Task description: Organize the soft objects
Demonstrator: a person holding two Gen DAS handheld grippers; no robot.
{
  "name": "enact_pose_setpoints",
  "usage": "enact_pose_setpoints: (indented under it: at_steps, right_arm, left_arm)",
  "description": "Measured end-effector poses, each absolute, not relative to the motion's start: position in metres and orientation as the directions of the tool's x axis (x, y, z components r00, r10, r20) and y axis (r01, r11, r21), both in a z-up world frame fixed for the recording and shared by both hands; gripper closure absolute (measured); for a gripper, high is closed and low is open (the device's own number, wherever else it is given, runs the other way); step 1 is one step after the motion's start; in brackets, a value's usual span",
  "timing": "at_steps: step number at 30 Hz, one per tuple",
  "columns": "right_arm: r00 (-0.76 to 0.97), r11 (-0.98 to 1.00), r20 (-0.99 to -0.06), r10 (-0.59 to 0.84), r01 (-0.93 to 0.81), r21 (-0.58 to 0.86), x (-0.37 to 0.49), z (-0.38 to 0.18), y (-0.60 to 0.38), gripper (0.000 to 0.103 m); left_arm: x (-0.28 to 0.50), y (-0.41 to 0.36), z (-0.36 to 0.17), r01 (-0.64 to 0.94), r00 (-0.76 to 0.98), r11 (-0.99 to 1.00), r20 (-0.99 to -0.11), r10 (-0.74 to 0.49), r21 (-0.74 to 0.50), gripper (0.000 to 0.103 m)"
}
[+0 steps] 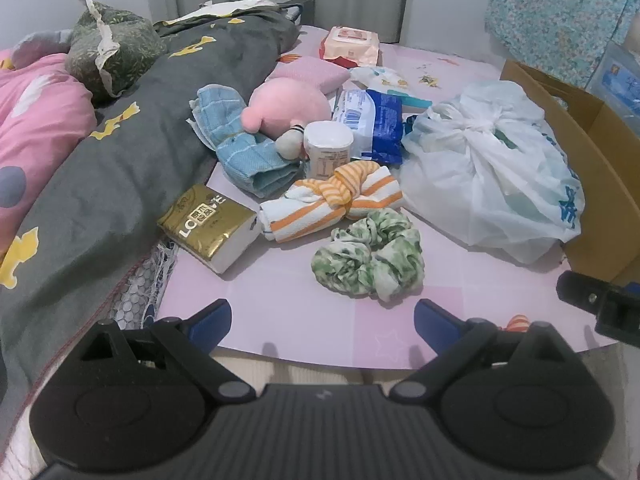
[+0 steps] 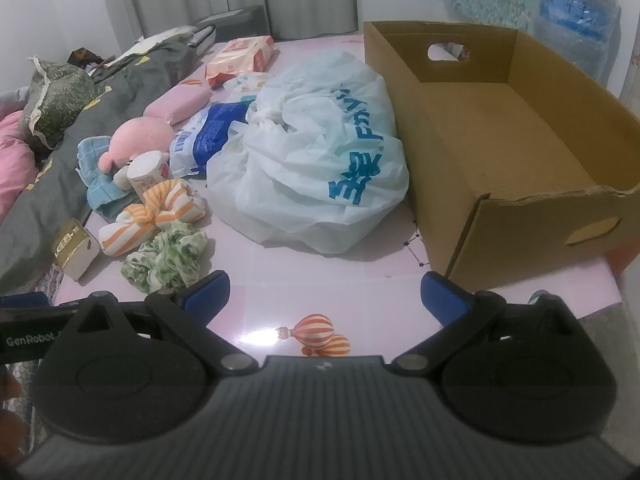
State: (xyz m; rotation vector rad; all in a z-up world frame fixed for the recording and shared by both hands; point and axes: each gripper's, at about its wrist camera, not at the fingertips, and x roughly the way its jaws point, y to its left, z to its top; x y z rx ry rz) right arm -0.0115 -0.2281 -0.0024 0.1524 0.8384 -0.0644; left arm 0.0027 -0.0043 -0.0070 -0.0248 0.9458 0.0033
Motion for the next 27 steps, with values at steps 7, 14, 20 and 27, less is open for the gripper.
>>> enact_pose_setpoints:
  at_steps: [7, 14, 20, 27]
  right_arm:
    - [0.675, 0.987, -0.738, 0.002, 0.120, 0.112, -0.0132, 0.0002, -0.2298, 0.001]
    - [0.681, 0.985, -0.732, -0.002, 0.126, 0.114, -0.0165, 0.0018, -0.2308, 0.001]
    - [0.683, 0.985, -0.730, 0.000, 0.127, 0.119, -0.0176, 0.0019, -0.2314, 0.001]
    - [0.682, 0.983, -0.731, -0.002, 0.134, 0.123, -0.0169, 0.0013, -0.2322, 0.001]
  left_arm:
    - [-0.0006, -0.0043, -0.0033, -0.017, 0.591, 1.000, -0.807, -0.001, -0.014, 0.004]
    - [-0.0016, -0.0039, -0.0018, -0.017, 0.593, 1.000, -0.805, 0.004, -0.008, 0.004]
    - [-0.0023, -0.0027, -0.0003, -0.027, 0.593, 1.000, -0.805, 0.015, -0.001, 0.004]
    - [-0.0012, -0.0040, -0.0019, -0.030, 0.589, 0.999, -0.808, 0.026, 0.010, 0.004]
